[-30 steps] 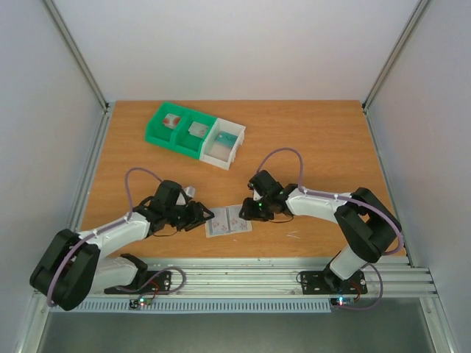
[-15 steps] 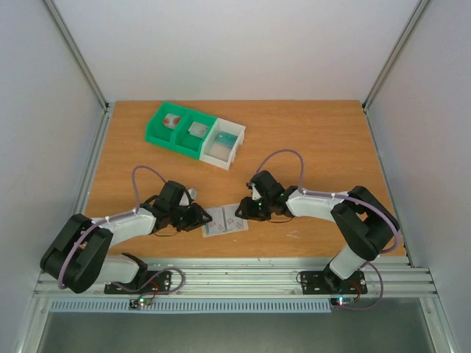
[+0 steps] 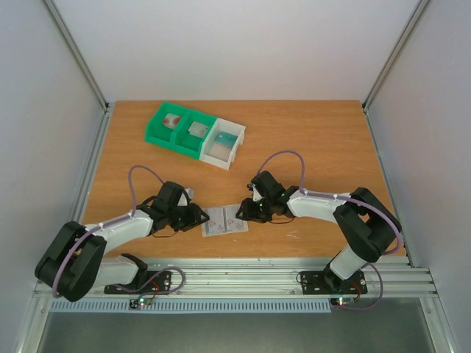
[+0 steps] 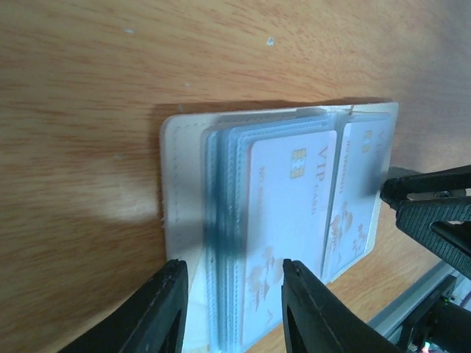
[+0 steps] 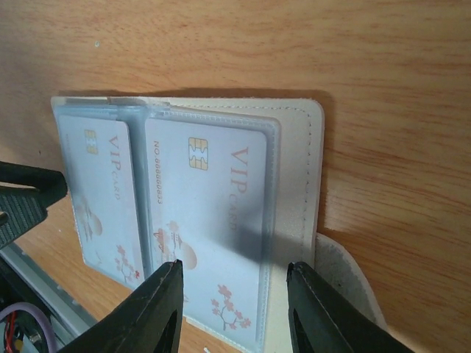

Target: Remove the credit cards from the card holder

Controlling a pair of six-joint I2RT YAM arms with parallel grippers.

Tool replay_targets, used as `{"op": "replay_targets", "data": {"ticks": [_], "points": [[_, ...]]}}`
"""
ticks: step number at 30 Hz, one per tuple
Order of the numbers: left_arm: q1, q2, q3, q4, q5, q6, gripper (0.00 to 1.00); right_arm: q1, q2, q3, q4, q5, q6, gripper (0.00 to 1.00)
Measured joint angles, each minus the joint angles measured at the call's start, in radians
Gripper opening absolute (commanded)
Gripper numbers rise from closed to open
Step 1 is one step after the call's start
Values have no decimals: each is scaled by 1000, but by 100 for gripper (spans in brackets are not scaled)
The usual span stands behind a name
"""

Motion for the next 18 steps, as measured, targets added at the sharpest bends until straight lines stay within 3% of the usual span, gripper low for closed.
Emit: {"op": "replay_targets", "data": {"ticks": [8, 18], "points": [[0, -42, 21, -114, -71, 18, 38, 0, 0, 34, -27, -14, -1, 41], [0, 56, 54, -61, -35, 36, 33, 0, 11, 66, -57, -10, -5, 41]]}}
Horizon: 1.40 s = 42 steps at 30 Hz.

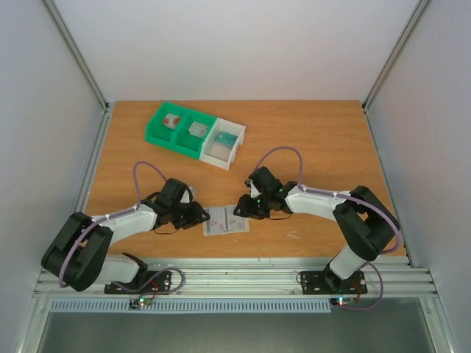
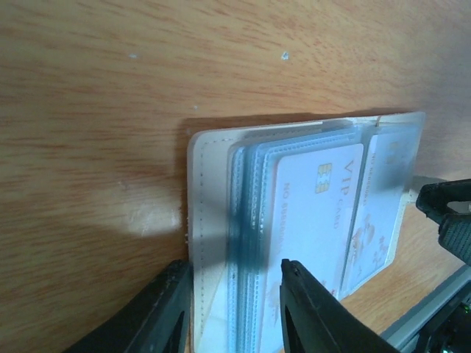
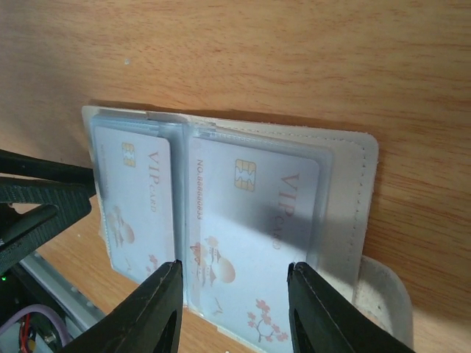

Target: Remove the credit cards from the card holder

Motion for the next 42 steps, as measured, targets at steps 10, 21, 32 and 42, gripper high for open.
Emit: {"op": "replay_targets", "data": {"ticks": [10, 21, 32, 42], "points": [[0, 23, 0, 24, 19, 13, 27, -1, 44, 4, 0, 1, -10, 41], [1, 47, -3, 70, 56, -7, 27, -1, 25, 3, -37, 67, -23, 43], [1, 46, -13, 93, 64, -14, 27, -1, 26, 10, -46, 64, -37, 47], [0, -8, -28, 77, 72, -19, 27, 0, -21, 16, -114, 111, -48, 47]]}}
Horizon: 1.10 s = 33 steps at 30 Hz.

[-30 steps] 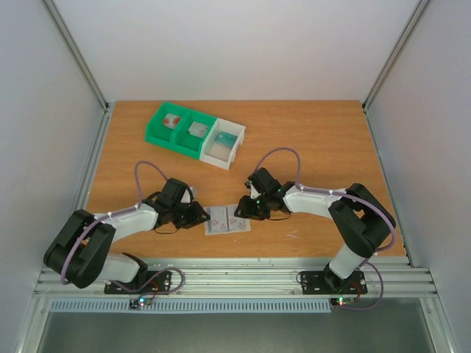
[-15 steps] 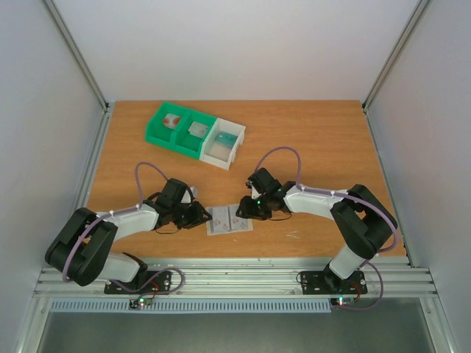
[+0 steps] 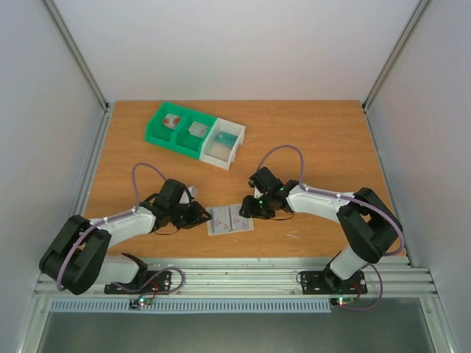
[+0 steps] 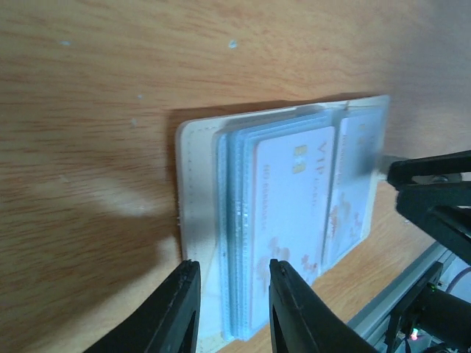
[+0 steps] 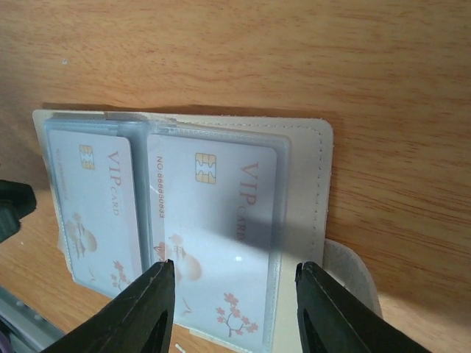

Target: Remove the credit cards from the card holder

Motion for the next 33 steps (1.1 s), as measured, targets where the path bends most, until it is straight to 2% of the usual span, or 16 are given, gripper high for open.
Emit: {"op": "replay_targets", "data": {"ticks": [6, 16, 25, 33], "points": [[0, -19, 0, -1, 0, 0, 29, 0, 36, 8, 6, -10, -4, 46], [2, 79, 10, 56, 27, 2, 27, 0, 55, 27, -3, -18, -8, 46], [2, 95, 10, 91, 33, 1, 25, 0, 58, 31, 0, -26, -8, 46], [2, 96, 9, 94, 33, 0, 25, 0, 53, 34, 28, -95, -4, 42]]}}
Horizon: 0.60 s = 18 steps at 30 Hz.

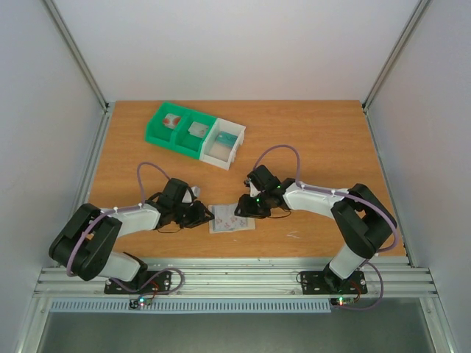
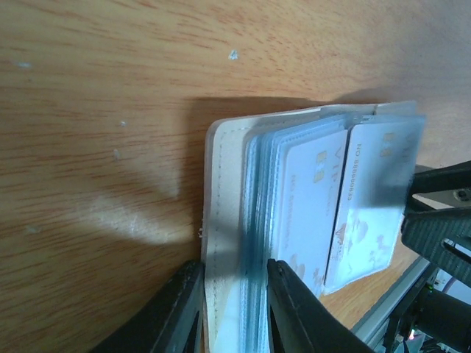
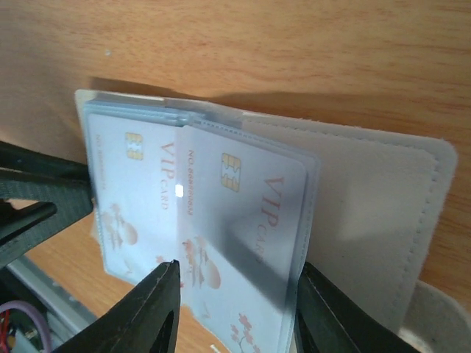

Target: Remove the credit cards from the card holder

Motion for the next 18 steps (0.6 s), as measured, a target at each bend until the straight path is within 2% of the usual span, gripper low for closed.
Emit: {"op": "replay_targets", "data": {"ticks": [13, 18], "points": [[0, 4, -11, 31, 5, -19, 25, 11, -33, 0, 72, -119, 43, 43], [0, 3, -17, 43, 11, -28, 25, 27, -33, 0, 82, -121, 57, 40]]}}
